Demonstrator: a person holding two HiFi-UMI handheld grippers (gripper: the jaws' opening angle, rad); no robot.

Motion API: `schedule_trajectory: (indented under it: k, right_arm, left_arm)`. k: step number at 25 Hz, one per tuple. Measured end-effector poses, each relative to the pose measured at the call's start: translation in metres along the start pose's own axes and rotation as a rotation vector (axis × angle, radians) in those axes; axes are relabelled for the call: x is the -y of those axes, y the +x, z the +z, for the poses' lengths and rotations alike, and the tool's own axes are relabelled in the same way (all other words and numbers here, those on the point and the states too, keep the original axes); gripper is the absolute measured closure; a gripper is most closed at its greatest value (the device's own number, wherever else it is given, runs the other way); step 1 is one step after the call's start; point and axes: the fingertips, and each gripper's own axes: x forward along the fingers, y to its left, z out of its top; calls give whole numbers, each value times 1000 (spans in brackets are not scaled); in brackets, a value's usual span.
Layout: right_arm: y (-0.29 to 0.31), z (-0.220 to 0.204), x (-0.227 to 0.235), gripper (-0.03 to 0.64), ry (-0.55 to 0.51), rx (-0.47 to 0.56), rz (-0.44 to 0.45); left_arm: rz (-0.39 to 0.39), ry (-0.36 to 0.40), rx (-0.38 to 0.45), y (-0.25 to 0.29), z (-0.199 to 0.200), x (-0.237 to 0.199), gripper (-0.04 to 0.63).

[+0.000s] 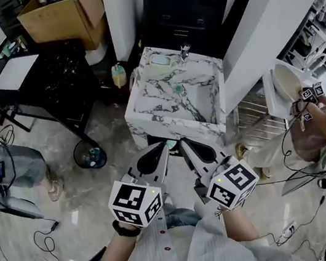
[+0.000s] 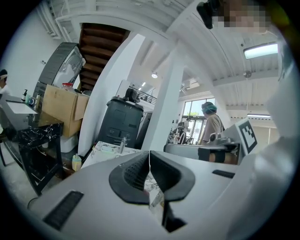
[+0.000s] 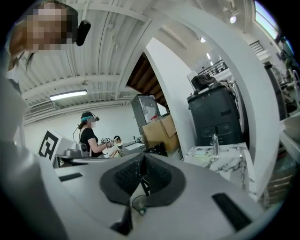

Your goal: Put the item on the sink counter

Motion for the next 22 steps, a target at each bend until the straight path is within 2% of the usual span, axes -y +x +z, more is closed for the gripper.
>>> schedule_trajectory:
  k: [22]
  right_arm:
    - [-8, -8, -9, 609, -33, -71, 6]
  left_arm:
    - [-1, -28, -25, -5, -11, 6, 577]
